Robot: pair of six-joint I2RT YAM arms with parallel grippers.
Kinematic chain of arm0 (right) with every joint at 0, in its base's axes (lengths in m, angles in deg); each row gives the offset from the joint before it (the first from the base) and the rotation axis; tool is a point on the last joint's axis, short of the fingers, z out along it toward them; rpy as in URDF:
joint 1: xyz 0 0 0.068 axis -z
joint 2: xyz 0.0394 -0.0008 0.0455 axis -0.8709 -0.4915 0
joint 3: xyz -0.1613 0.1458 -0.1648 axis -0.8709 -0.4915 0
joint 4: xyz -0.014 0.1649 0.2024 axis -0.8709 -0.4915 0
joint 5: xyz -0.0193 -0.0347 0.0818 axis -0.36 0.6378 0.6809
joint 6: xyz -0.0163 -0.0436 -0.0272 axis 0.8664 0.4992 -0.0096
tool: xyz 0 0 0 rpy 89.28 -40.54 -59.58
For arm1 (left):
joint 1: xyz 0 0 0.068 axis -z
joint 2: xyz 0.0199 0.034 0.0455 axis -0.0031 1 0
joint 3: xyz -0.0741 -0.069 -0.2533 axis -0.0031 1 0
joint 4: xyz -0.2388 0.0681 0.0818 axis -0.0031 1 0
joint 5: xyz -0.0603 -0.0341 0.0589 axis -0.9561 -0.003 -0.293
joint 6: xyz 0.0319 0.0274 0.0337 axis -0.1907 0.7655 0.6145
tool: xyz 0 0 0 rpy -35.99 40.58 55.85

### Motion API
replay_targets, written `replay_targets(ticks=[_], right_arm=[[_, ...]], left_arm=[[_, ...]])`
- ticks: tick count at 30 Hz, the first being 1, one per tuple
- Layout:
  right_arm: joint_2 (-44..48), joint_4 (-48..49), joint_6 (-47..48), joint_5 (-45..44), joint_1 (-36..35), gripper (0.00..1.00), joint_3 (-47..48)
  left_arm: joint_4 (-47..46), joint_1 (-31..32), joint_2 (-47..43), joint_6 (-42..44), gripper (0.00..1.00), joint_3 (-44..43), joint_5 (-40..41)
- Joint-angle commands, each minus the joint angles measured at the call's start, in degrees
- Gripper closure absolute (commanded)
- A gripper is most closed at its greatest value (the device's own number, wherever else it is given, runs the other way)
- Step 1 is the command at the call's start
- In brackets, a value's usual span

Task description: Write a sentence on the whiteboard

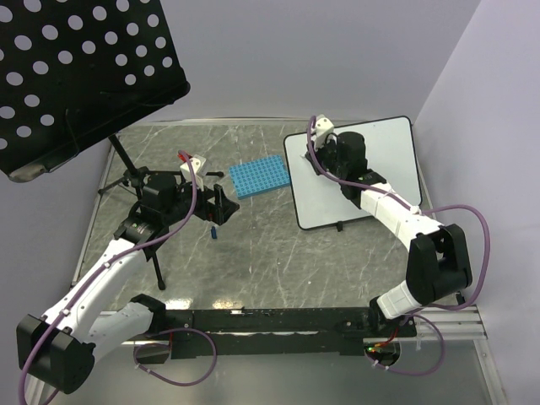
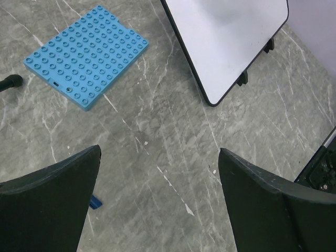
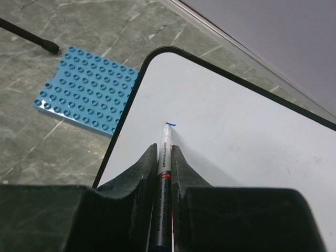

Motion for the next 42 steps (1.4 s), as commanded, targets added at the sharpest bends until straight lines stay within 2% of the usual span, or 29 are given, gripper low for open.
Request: replay_targets(ticks=[1,29,42], right_arm=[[-0.8,1.2,-0.4,1.9,-0.6,1.00,2.1],[-1.0,-9.2,4.8,7.5,0.0,1.00,5.7],[-0.5,-12.2,5.9,8.7,3.3,1.00,5.7]], left_arm=[[-1.2,-0.2,-0.4,0.8,0.03,0.1,-1.1],[-0.9,-0.2,-0.9,0.9,0.03,0.2,-0.8],[-0.9,-0.2,-1.2,1.0,0.03,0.2,-1.0]])
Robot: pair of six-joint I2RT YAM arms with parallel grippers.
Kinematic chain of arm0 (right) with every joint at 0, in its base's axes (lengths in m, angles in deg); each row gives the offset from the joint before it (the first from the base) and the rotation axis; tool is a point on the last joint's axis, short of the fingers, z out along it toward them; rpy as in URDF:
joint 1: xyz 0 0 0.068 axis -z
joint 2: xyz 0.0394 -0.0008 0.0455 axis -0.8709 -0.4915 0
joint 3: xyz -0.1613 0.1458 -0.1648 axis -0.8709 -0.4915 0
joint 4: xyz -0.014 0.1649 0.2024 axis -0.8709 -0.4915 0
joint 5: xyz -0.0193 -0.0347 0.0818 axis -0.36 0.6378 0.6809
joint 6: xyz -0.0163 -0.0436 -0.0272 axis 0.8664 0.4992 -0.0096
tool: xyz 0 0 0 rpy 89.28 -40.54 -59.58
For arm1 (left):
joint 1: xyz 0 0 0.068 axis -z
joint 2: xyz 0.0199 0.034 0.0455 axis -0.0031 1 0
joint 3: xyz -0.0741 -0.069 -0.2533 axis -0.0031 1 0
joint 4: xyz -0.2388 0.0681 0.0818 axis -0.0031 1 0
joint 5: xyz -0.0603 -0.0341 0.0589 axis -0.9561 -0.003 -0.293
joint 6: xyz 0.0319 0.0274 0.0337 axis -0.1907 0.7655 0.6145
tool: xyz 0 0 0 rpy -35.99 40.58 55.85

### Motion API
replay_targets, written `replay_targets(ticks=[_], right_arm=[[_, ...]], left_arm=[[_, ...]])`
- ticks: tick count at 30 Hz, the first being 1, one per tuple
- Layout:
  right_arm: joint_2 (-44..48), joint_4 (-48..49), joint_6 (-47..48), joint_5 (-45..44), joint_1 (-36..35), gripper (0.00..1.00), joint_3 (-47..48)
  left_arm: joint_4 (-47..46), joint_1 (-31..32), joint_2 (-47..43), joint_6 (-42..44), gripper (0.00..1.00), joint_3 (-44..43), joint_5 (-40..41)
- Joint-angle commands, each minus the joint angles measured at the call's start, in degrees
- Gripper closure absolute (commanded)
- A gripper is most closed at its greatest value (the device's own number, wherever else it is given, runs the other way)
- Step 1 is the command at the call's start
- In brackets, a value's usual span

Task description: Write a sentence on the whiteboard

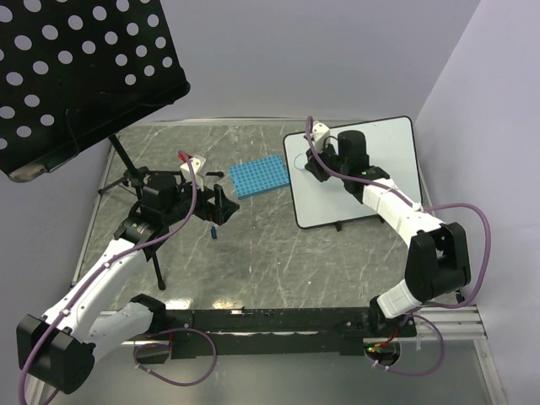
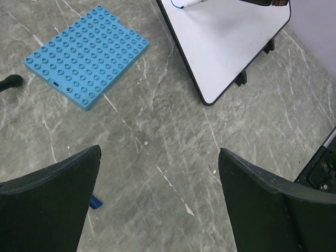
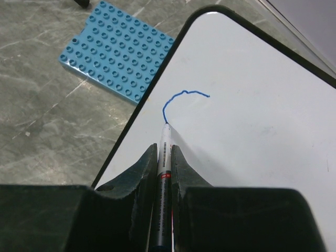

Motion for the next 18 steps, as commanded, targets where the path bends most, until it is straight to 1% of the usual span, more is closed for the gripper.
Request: replay_targets(ticks=[1,12,18], right_arm=[[0.6,-0.7,0.7,0.0,1.8,1.00,2.7],[1.8,3.1,-2.4,-4.5,2.6,1.00,3.8],[4.6,4.4,-3.4,-4.3,2.5,1.00,2.8]], left_arm=[[-0.9,-0.2,-1.2,0.9,0.03,0.2,-1.0],[-1.1,-0.2,-1.4,0.9,0.03,0.3,-1.2],[-1.2,-0.3,-1.4,0.8,0.03,0.3,-1.3]])
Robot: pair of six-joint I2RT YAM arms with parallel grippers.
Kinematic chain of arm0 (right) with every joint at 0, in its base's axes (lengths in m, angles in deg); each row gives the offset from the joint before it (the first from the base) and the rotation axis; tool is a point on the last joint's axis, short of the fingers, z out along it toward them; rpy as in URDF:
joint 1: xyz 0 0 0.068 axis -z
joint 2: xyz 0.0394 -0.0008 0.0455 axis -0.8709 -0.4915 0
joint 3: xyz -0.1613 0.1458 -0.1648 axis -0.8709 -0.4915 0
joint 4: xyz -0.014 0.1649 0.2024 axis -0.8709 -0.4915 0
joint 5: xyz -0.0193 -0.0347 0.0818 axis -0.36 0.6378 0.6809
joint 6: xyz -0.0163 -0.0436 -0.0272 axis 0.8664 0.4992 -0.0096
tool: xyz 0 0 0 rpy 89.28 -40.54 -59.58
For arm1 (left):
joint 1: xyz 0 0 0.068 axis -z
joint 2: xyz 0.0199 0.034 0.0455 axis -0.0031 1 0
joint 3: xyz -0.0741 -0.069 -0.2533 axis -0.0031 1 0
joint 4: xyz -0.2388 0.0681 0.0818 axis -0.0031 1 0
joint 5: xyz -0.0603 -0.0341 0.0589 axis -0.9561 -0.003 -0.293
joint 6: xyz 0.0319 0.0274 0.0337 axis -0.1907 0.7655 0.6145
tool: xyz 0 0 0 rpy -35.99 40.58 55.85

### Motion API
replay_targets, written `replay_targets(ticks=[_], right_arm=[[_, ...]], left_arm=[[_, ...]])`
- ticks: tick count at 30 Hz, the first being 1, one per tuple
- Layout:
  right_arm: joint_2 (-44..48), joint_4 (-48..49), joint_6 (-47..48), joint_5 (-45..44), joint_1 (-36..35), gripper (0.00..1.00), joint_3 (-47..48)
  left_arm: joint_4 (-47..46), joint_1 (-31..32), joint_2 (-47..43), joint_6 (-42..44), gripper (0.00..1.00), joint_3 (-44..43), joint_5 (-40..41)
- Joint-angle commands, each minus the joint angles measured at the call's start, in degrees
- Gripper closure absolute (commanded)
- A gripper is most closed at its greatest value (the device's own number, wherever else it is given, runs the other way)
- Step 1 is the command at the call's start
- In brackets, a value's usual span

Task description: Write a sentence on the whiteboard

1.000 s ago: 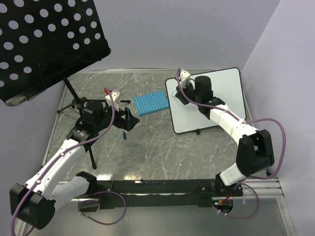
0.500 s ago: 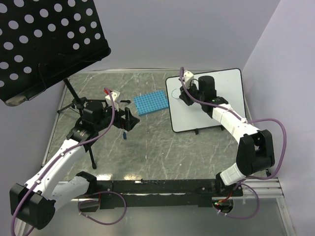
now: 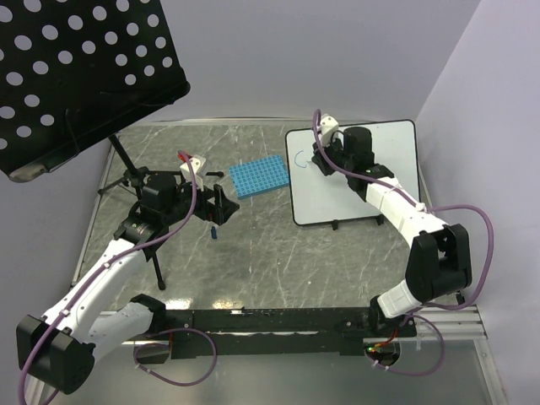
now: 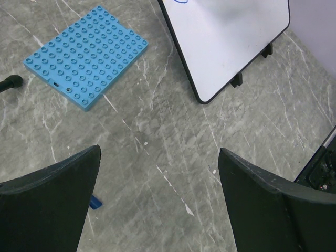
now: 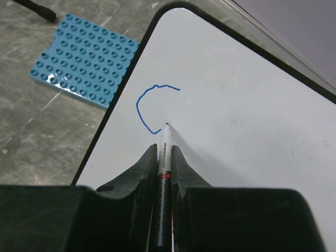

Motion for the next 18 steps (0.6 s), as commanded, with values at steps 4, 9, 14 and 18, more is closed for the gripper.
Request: replay_targets(ticks=[4,9,14,18], right_arm=[[5.2,3.3,-1.2,1.4,0.5,1.00,1.3],[6.5,3.3,-1.0,4.5,0.8,1.00,-0.2],[7.6,3.2,-1.1,7.6,1.7,1.00,-0.8],[7.3,3.3,-1.7,8.8,2.1,1.00,-0.7]], left_arm=[[-1.1,-0.2,-1.5,0.8,0.03,0.3,-1.3],[-1.2,-0.2,-2.6,0.6,0.03,0.6,-1.2],[-1.1,-0.3,-2.9,0.7,0.03,0.5,-0.9],[-0.9,-0.4,-3.0,0.4,0.03,0.3,0.5]])
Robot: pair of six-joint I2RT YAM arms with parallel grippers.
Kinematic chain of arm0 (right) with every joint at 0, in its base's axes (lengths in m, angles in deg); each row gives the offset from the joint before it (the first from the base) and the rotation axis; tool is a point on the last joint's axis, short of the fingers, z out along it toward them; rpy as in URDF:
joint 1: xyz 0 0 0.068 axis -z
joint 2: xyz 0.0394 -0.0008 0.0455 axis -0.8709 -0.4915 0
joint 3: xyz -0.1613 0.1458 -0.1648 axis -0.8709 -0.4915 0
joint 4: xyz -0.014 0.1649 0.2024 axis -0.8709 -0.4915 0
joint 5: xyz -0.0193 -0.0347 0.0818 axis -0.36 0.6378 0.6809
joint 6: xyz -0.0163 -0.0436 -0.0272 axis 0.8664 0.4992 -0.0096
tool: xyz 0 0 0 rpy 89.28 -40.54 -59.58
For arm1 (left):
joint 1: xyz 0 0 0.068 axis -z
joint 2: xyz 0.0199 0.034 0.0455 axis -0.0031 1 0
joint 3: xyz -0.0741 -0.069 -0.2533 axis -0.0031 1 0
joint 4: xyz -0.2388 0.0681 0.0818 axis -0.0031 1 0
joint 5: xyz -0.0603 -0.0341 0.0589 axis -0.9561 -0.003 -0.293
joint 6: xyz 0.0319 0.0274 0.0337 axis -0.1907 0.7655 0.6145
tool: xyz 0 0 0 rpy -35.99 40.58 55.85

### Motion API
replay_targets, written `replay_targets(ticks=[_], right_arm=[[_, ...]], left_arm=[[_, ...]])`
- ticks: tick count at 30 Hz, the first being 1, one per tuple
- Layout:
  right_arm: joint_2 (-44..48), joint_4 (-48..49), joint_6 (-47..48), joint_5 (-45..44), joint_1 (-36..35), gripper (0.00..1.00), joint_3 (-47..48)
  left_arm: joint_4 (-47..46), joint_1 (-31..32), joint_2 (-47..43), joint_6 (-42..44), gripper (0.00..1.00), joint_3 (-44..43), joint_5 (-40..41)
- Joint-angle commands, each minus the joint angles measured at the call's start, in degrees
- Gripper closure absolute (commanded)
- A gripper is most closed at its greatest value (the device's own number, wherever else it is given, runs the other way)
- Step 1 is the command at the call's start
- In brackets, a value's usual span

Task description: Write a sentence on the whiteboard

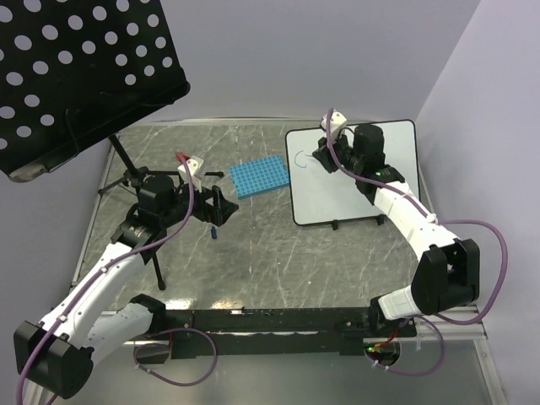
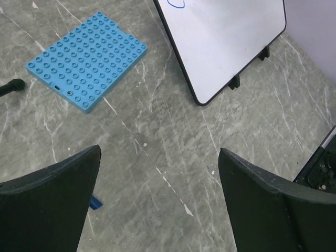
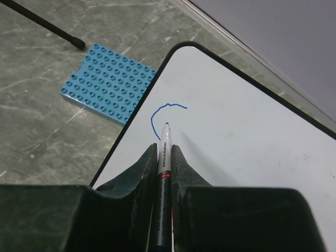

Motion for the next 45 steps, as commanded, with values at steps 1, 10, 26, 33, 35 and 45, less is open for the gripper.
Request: replay_targets(ticks=[1,10,26,33,35,45], right_arm=[[2.1,2.4,-1.1,3.1,0.9,1.00,-0.3],[1.7,2.3,-1.4,4.1,1.1,1.00,-0.2],[0.6,2.3,-1.9,3.3,1.6,1.00,0.1],[0.4,2.4,-2.4,2.6,1.6,1.00,0.2],[0.2,2.3,-2.6,2.8,1.6,1.00,0.4],[0.1,2.4,-2.7,3.3,1.7,1.00,0.5]], left_arm=[[-1.0,-0.4,-1.5,0.4,0.03,-0.1,0.9],[-0.9,-0.7,-1.8,0.2,0.03,0.0,1.6],[-0.7,-0.7,-1.5,0.3,0.03,-0.1,0.6],[-0.7,-0.7,-1.5,0.3,0.03,-0.1,0.5],[-0.6,-0.7,-1.4,0.3,0.03,-0.1,0.4],[-0.6,-0.7,-1.4,0.3,0.03,-0.1,0.4]])
